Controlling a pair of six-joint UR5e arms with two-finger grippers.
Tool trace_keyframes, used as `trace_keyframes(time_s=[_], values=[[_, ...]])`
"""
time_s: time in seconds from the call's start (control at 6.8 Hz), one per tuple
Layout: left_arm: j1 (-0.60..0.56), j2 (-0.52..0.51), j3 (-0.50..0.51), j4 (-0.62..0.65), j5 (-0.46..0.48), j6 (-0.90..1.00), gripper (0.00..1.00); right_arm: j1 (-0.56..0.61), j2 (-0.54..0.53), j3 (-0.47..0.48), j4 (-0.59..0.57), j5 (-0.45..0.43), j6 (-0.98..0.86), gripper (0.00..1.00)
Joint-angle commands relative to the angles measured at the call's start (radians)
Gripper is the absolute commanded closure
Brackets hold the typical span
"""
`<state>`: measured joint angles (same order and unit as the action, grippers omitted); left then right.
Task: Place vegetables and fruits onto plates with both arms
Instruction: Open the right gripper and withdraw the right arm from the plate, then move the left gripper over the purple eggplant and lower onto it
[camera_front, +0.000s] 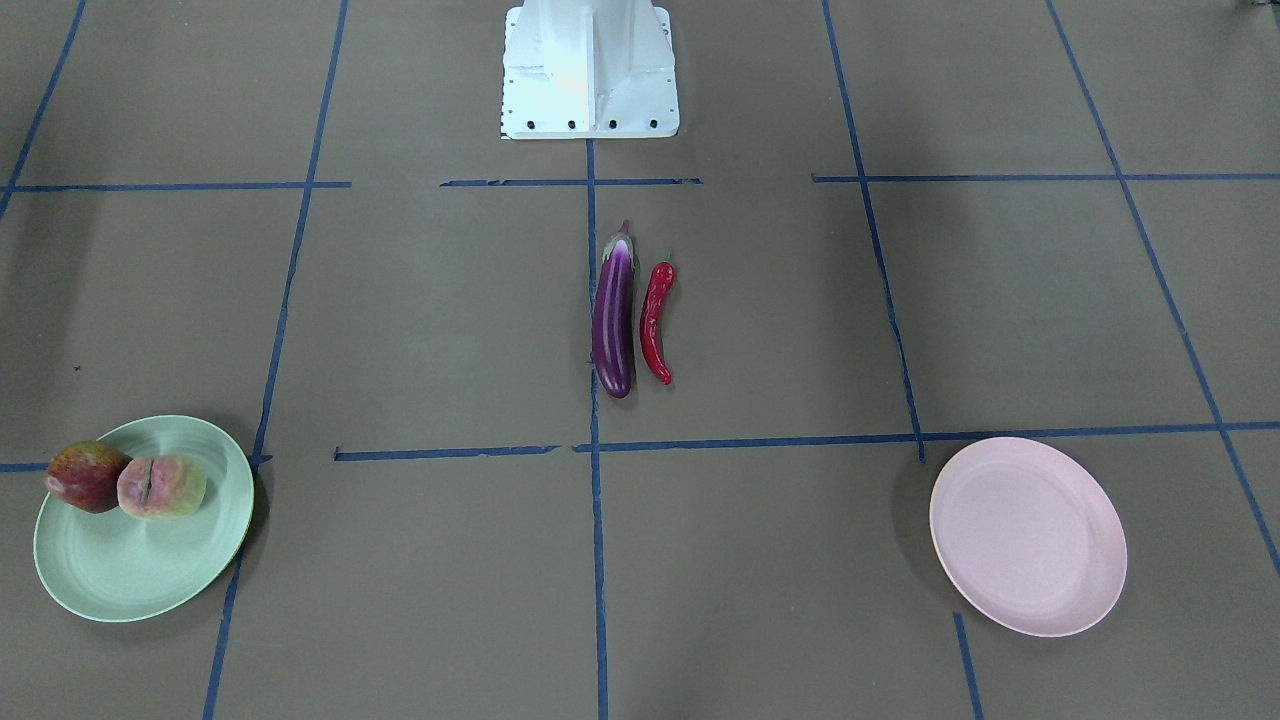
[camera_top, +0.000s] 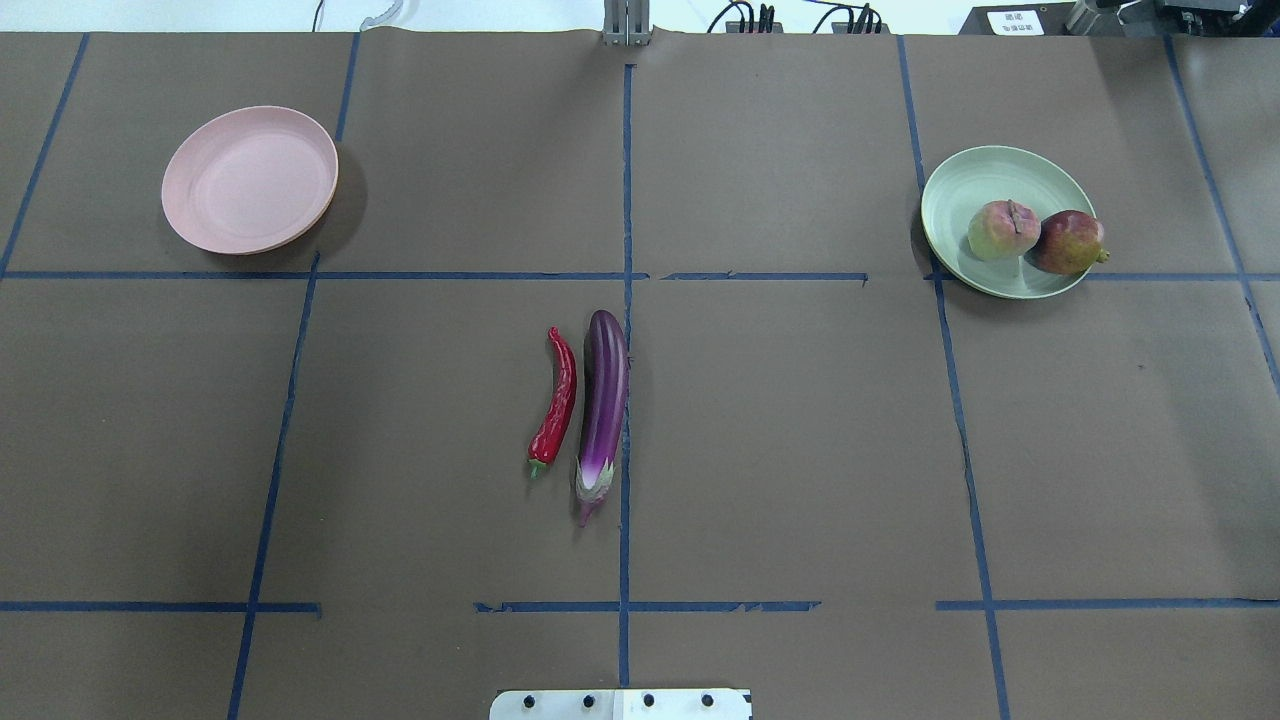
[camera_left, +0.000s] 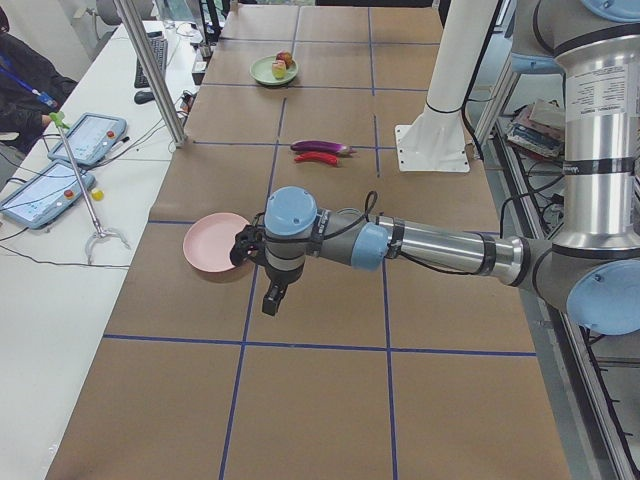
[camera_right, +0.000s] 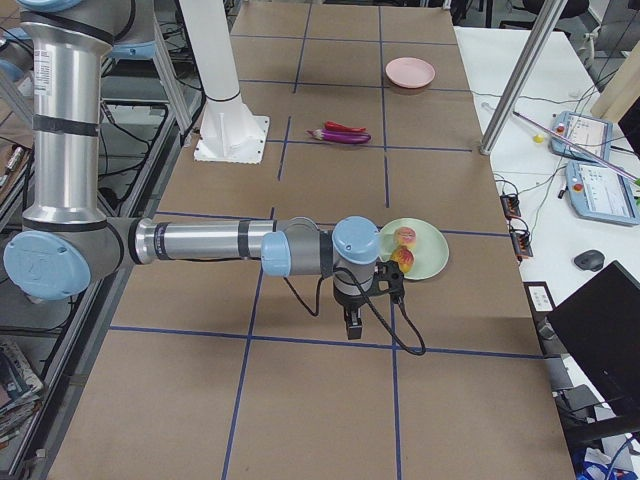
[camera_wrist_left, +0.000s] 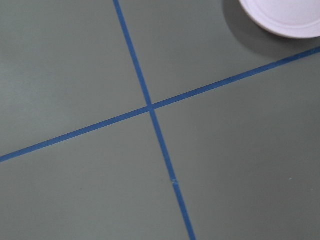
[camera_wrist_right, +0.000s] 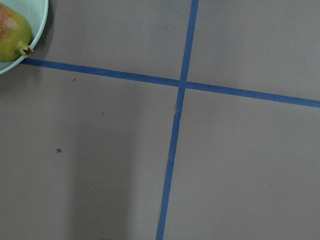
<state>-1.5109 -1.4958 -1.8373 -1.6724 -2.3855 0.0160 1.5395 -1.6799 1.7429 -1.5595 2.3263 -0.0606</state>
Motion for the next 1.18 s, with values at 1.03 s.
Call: trace_keyframes(time_s=[1.03], values=[[0.958, -0.727, 0.18, -0.03, 0.447, -1.304, 0.0, -0.001, -0.012, 0.004, 0.004, 0.002, 0.001, 0.0]])
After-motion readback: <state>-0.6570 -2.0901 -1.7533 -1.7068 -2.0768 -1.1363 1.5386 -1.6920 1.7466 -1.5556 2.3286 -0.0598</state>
